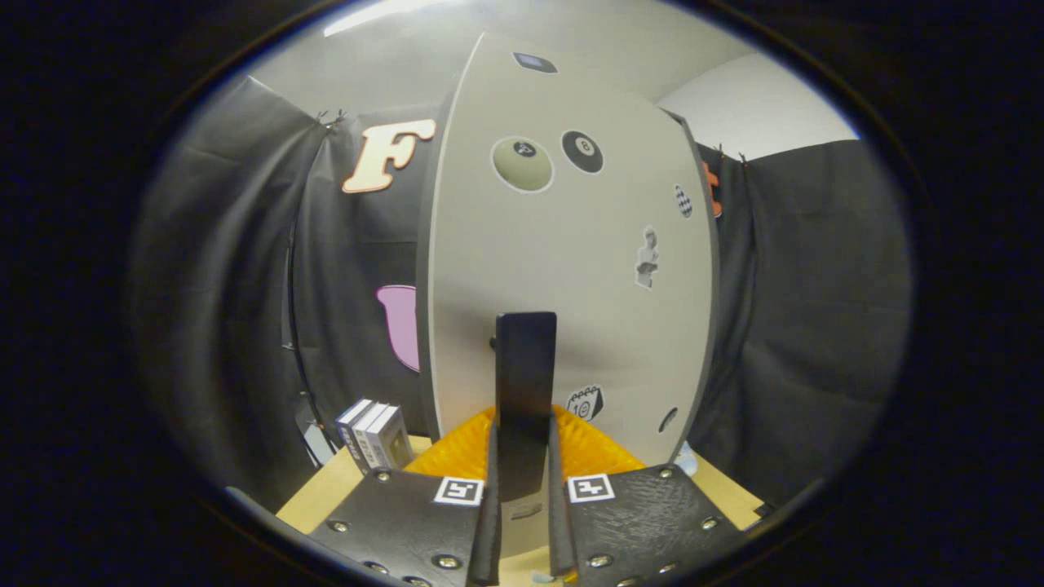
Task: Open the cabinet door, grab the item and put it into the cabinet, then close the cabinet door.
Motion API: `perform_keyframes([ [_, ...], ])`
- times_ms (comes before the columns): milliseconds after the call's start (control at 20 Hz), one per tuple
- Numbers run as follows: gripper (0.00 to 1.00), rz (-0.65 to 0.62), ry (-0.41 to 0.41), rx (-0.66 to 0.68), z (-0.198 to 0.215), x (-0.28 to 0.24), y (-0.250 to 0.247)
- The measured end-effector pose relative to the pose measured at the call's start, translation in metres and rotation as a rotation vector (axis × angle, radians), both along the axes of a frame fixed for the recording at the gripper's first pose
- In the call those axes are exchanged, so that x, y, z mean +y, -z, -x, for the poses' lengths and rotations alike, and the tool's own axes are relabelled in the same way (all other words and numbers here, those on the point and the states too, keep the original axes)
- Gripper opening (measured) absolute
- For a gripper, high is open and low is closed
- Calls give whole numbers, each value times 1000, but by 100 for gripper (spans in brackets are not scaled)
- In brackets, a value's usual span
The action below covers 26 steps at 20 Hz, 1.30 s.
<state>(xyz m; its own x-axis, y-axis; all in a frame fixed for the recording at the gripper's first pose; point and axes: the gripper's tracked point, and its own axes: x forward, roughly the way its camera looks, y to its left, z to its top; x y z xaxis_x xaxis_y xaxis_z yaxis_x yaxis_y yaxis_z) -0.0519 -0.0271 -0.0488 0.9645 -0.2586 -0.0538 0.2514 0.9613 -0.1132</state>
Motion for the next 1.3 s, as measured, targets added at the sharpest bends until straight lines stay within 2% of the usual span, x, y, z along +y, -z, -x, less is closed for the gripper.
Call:
perform_keyframes([
  [350,23,-47,56,27,41,-23,-4],
  [750,23,-30,136,26,75,-47,-9],
  [950,23,4,198,22,101,-69,-14],
  [1300,23,-8,335,17,150,-124,-23],
])
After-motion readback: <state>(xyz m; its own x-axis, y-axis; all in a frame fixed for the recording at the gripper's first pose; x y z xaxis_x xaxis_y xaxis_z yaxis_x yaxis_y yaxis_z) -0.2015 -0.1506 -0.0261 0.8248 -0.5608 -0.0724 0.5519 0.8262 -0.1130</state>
